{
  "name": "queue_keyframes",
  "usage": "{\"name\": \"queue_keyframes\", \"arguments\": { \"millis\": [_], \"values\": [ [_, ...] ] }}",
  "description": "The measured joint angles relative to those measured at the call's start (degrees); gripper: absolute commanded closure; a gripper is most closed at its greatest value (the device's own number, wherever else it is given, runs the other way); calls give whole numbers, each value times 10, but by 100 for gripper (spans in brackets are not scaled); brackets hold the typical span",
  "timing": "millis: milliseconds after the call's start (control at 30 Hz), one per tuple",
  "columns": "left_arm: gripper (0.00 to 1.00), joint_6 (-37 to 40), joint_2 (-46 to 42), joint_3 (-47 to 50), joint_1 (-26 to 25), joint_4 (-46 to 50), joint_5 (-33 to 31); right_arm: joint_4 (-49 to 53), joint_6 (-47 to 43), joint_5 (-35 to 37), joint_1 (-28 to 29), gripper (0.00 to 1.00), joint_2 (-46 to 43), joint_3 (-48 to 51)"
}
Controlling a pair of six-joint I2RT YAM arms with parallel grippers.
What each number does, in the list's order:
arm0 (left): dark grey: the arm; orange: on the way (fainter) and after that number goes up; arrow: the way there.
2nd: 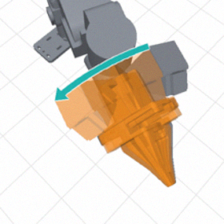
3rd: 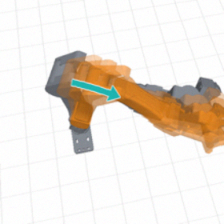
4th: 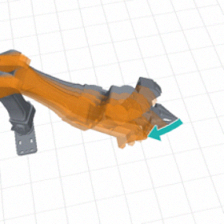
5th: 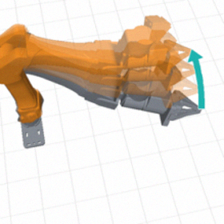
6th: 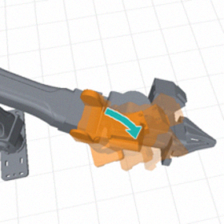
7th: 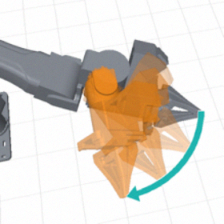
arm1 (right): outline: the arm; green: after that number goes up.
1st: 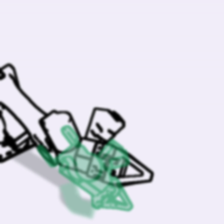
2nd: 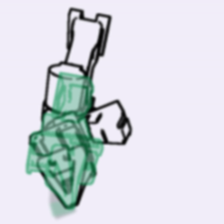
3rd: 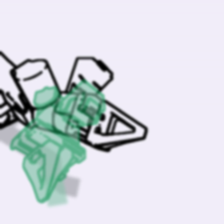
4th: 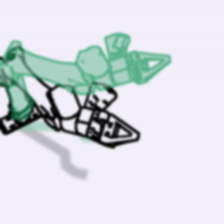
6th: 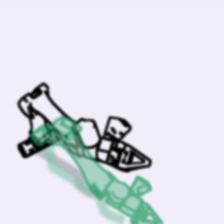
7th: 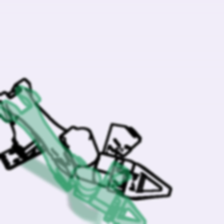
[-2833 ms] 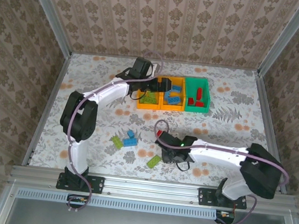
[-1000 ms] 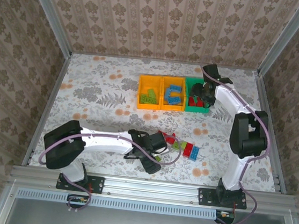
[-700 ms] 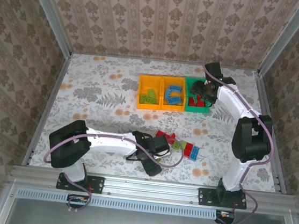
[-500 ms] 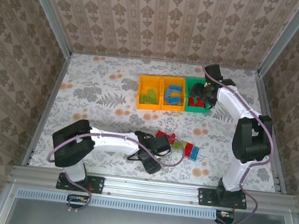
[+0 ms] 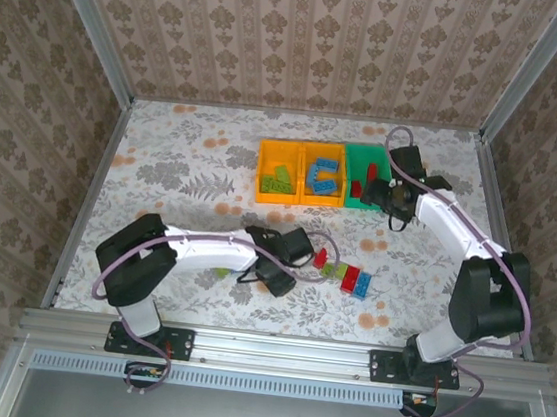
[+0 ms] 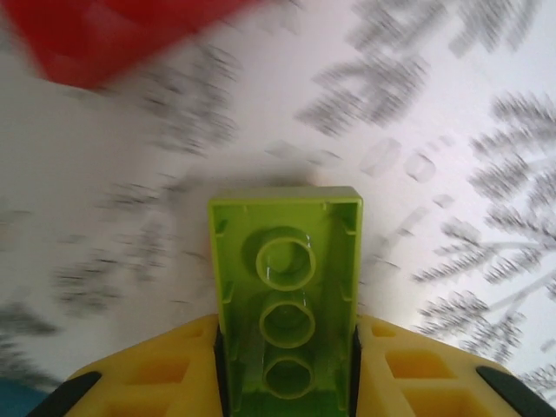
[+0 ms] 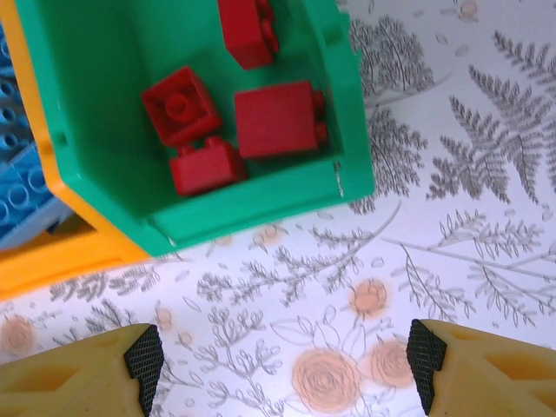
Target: Sort the legos into containers by color
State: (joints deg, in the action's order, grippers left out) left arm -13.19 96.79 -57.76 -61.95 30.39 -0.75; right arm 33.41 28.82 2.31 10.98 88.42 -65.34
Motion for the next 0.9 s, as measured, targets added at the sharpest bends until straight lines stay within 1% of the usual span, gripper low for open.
{"name": "queue_keyframes", "arguments": {
  "millis": [67, 167, 367, 433, 533, 633, 767, 900],
  "values": [
    [66, 4, -10, -19, 25, -3, -1, -6, -2, 0, 14, 22, -23, 27],
    [66, 10, -23, -65, 68, -13, 4, -29, -21, 0, 49, 23, -58, 70],
    [67, 13, -21, -150, 190, -40, 37, -45, -107, 0, 120, 24, -118, 134],
    [67, 12, -2, -186, 233, -41, 53, -38, -140, 0, 137, 24, -124, 140],
    [68, 12, 48, -246, 276, -40, 77, -20, -181, 0, 161, 24, -125, 140],
    [68, 12, 93, -284, 292, -38, 94, -6, -215, 0, 184, 24, -126, 140],
    [68, -1, 139, -313, 294, -33, 113, 3, -252, -2, 219, 24, -127, 140],
    [68, -22, 169, -332, 297, -29, 127, 17, -284, -2, 268, 25, -125, 140]
  ]
}}
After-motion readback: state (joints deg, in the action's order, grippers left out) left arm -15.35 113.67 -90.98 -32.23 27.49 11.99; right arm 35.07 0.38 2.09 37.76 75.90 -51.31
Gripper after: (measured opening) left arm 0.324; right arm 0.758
